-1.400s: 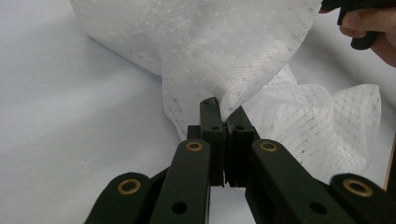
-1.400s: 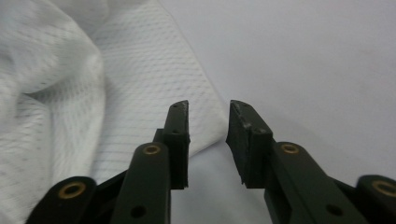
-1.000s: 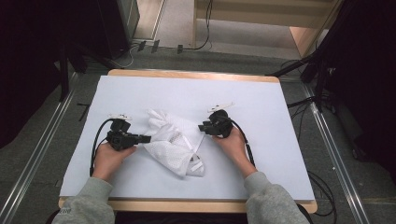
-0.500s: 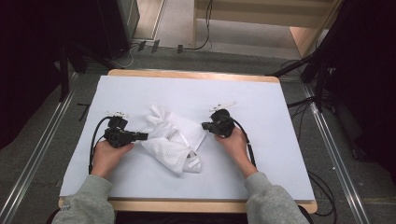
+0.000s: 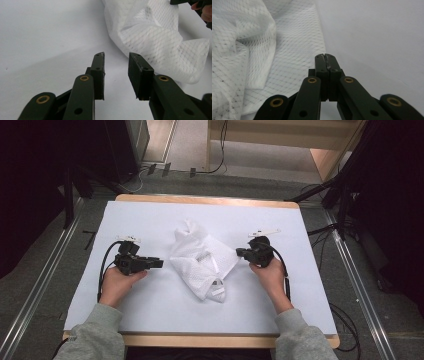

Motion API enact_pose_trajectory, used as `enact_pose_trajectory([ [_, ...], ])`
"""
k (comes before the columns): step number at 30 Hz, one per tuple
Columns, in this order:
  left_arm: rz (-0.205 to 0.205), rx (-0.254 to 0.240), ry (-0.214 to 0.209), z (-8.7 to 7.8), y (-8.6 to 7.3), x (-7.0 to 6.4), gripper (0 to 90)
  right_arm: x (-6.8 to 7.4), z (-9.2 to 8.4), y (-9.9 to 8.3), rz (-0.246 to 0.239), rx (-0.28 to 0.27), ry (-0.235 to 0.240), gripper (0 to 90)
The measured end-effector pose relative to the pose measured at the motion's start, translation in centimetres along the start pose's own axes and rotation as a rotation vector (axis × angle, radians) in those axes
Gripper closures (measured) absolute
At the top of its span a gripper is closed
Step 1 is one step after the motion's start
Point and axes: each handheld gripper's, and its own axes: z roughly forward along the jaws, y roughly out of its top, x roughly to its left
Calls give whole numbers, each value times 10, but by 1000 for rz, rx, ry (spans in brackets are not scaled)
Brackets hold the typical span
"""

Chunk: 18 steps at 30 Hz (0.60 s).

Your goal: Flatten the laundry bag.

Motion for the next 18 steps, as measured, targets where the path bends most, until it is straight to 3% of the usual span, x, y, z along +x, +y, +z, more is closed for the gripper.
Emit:
enact_pose_trajectory([
  [6,6,10,-6,3,2,0,649,-20,-17,-11,25,5,-47,900],
  [13,13,29,-12,7,4,-2,629,-40,-21,-21,75,16,-69,900],
  [15,15,34,-13,7,4,-3,616,-42,-20,-22,91,21,-73,852],
  [18,17,37,-11,7,4,-3,602,-41,-25,-21,90,-15,-82,787],
])
